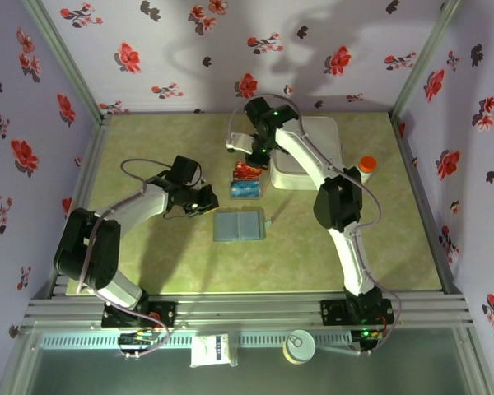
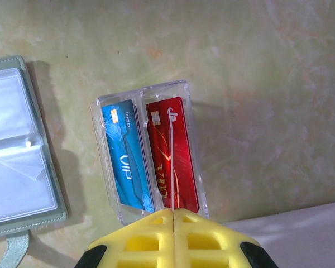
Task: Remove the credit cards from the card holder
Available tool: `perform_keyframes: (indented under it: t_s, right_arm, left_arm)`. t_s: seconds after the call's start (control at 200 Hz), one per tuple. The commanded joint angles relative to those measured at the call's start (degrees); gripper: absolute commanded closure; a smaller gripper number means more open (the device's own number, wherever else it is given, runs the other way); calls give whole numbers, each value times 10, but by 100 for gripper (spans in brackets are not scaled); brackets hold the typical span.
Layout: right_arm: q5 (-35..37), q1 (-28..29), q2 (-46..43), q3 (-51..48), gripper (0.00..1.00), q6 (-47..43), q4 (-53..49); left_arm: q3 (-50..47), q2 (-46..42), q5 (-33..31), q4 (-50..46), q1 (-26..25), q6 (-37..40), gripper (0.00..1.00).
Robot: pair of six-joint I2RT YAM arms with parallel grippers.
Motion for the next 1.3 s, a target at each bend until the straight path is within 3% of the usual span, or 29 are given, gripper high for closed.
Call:
perform_keyframes:
  t_s: [0.0, 0.465, 0.6, 0.745, 0.905, 1.295]
  right_arm:
    - [-7, -6, 16, 19, 100, -18, 3]
    - [3, -6, 40, 19, 100, -31, 14]
    - [21, -6, 30, 18, 82, -19, 25]
    - [33, -7, 7, 5, 80, 7, 38]
    - [48, -7, -53, -76, 77, 57, 104]
    - [75, -7, -236, -372, 60, 228, 303]
  left_arm:
    - [27, 17, 9, 1, 7, 0, 91]
    - [33, 24, 22, 4, 15, 10, 91]
    - [27, 24, 15, 3, 16, 13, 91]
    - [21, 13, -6, 0, 20, 19, 90]
    - [20, -11, -53, -25, 28, 44, 84]
    - [22, -71, -125, -40, 70, 108, 54]
